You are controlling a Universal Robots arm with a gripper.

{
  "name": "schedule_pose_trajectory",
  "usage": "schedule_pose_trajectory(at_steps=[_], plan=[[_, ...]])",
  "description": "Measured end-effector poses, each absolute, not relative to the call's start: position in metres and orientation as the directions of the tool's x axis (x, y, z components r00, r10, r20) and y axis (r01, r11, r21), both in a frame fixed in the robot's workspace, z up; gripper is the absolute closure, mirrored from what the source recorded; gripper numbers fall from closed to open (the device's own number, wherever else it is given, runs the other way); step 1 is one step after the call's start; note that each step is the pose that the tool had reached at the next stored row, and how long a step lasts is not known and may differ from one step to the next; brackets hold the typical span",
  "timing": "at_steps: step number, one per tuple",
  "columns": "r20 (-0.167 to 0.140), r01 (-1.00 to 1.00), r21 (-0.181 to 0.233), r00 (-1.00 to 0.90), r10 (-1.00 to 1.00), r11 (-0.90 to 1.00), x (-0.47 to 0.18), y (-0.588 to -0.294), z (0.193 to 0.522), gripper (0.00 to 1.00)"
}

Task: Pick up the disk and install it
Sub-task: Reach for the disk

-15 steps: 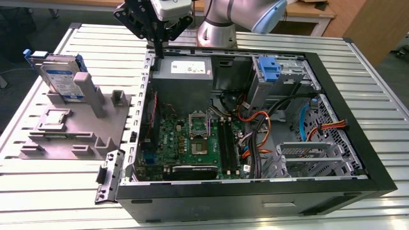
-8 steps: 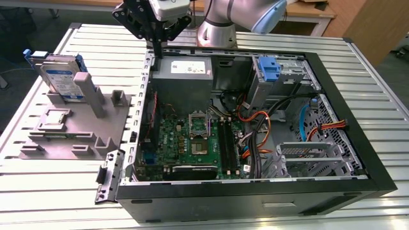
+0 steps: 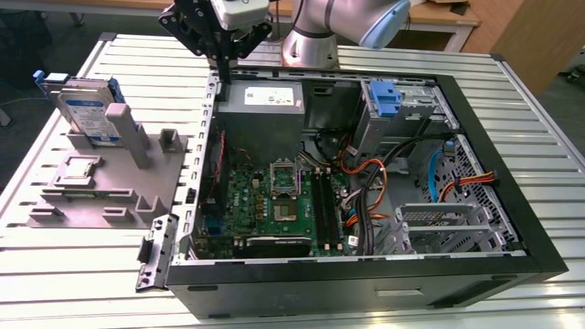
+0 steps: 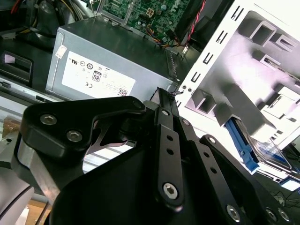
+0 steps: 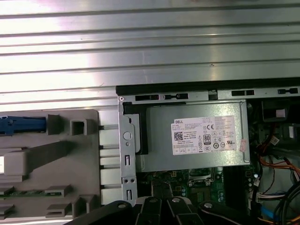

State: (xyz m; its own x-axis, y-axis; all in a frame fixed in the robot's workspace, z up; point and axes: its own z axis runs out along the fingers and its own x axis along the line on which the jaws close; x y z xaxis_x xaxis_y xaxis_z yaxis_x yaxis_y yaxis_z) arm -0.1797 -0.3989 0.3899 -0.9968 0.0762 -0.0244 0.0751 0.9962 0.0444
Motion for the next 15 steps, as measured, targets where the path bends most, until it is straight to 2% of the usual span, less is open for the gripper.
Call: schedule_pose_trajectory(at_steps=[15], plan=[[-0.024,0.075,0.044,-0.997,0.076,0.996,-0.1850,-0.3989,0.3896,0.90]])
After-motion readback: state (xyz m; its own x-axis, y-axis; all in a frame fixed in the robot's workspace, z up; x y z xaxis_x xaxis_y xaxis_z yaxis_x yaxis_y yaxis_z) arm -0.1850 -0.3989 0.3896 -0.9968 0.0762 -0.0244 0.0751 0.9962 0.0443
